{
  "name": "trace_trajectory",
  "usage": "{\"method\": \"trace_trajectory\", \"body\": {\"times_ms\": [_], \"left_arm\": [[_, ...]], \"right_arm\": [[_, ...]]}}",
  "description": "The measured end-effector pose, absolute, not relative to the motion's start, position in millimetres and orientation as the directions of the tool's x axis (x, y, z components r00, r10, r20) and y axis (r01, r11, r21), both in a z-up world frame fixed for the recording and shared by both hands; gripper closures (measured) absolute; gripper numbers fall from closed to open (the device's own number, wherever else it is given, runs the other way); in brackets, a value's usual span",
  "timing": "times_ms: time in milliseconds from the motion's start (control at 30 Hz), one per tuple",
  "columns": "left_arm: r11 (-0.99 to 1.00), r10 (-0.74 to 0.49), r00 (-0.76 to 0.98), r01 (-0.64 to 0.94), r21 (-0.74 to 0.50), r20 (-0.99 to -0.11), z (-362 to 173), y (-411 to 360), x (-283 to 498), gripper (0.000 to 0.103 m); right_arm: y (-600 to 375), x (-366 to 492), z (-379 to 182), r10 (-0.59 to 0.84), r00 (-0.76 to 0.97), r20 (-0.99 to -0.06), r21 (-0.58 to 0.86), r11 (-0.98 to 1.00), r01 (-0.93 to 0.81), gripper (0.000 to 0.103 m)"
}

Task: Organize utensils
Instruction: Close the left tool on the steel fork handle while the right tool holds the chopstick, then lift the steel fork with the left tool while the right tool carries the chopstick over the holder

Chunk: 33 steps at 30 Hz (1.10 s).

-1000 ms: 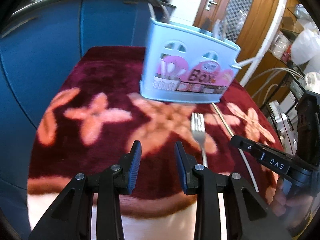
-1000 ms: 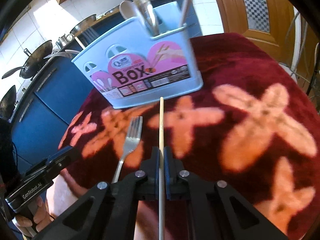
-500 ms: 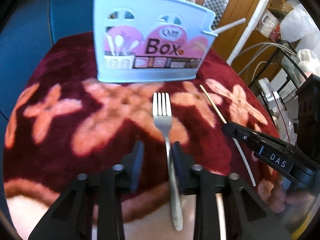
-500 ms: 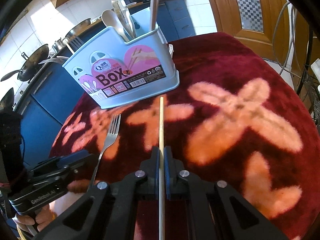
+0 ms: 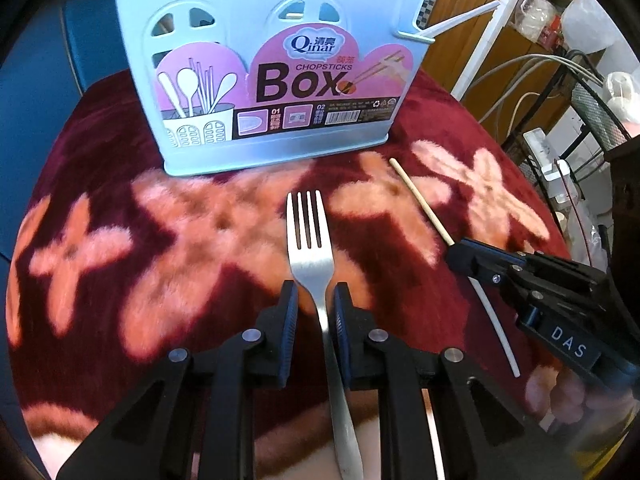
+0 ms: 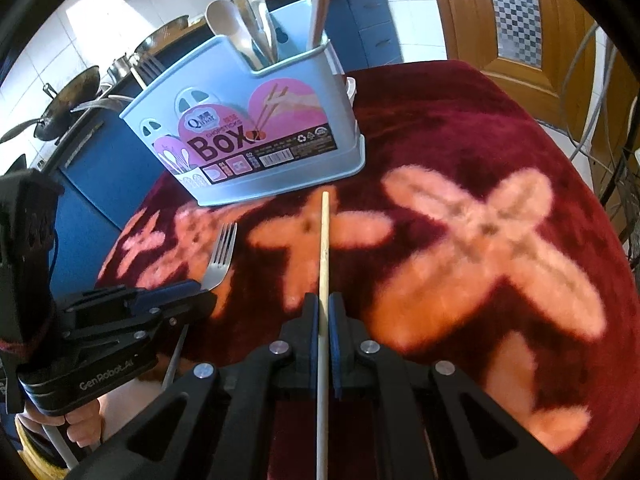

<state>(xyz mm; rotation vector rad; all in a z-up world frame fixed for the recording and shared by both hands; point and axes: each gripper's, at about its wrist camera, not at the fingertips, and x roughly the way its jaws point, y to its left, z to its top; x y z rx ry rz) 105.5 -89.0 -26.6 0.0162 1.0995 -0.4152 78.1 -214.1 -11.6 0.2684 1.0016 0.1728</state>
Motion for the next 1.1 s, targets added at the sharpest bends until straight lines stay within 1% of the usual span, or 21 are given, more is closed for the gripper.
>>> {"method": "trace_trajectory", "body": {"times_ms": [100, 200, 267, 333, 433, 500, 567, 667, 800, 900, 1033, 1100], "left_arm": [[0.922, -0.325, 0.396, 0.334, -0.194, -0.859, -28, -88, 107, 0.087], [0.921, -0.332, 0.406, 0.335, -0.199, -0.852, -28, -87, 107, 0.093], [0.918, -0.346, 0.408, 0.335, -0.215, -0.845, -27, -84, 106, 0.096], [0.916, -0.356, 0.411, 0.333, -0.225, -0.84, -25, -80, 105, 0.098], [0.914, -0.369, 0.425, 0.329, -0.238, -0.827, -21, -75, 100, 0.099], [0.913, -0.374, 0.432, 0.328, -0.244, -0.82, -20, -72, 96, 0.099], [0.912, -0.375, 0.441, 0.332, -0.239, -0.815, -19, -70, 92, 0.099], [0.916, -0.367, 0.429, 0.318, -0.243, -0.825, -22, -65, 90, 0.1], [0.923, -0.347, 0.409, 0.308, -0.23, -0.844, -26, -63, 93, 0.099], [0.924, -0.346, 0.414, 0.307, -0.228, -0.842, -28, -63, 94, 0.1], [0.919, -0.369, 0.433, 0.302, -0.254, -0.822, -27, -59, 92, 0.102], [0.911, -0.395, 0.452, 0.302, -0.28, -0.8, -22, -55, 88, 0.103]], "right_arm": [[-213, 84, -12, 0.271, 0.514, -0.814, 0.297, 0.954, -0.032, 0.089], [-210, 91, -13, 0.278, 0.495, -0.823, 0.293, 0.955, -0.049, 0.083], [-207, 98, -13, 0.296, 0.469, -0.832, 0.297, 0.952, -0.075, 0.074], [-206, 105, -14, 0.306, 0.45, -0.839, 0.302, 0.95, -0.083, 0.073], [-208, 113, -17, 0.323, 0.432, -0.842, 0.32, 0.944, -0.081, 0.073], [-209, 114, -18, 0.327, 0.432, -0.841, 0.326, 0.942, -0.08, 0.074], [-210, 111, -19, 0.305, 0.443, -0.843, 0.305, 0.949, -0.074, 0.086], [-215, 108, -20, 0.316, 0.452, -0.834, 0.324, 0.944, -0.062, 0.092], [-217, 108, -20, 0.318, 0.454, -0.832, 0.331, 0.942, -0.054, 0.095], [-214, 109, -20, 0.306, 0.456, -0.836, 0.312, 0.948, -0.063, 0.095], [-216, 107, -19, 0.313, 0.467, -0.827, 0.329, 0.943, -0.05, 0.097], [-219, 101, -16, 0.336, 0.492, -0.803, 0.362, 0.931, -0.045, 0.097]]}}
